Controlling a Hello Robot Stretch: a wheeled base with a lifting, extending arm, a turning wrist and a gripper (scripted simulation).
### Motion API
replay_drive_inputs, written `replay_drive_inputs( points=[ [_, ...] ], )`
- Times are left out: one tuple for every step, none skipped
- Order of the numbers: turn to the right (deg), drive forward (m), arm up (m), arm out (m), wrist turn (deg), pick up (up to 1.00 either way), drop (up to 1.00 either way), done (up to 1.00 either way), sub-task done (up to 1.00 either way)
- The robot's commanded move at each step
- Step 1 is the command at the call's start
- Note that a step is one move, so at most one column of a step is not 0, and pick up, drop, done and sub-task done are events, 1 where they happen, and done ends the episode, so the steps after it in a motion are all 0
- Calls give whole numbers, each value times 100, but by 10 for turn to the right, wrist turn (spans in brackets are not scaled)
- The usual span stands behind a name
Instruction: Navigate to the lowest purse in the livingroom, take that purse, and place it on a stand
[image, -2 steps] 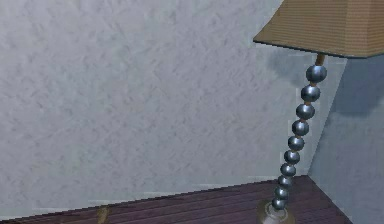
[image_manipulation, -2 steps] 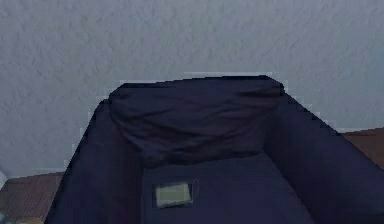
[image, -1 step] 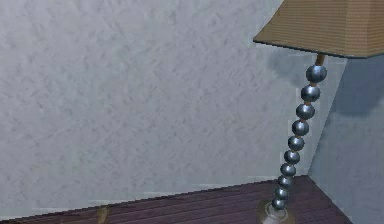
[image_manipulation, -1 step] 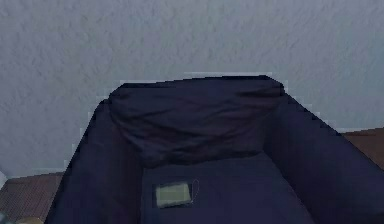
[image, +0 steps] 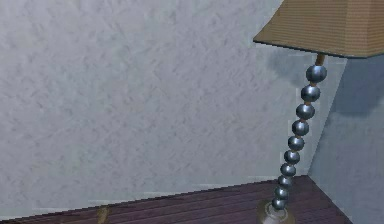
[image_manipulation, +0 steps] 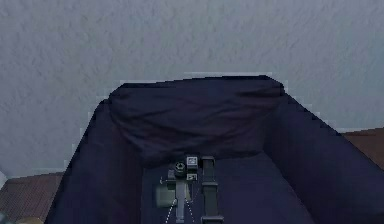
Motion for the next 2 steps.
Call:
replay_drive_inputs(
  points=[
    [0,0,0,0,450,0,0,0,0],
    [0,0,0,0,450,0,0,0,0]
  ],
)
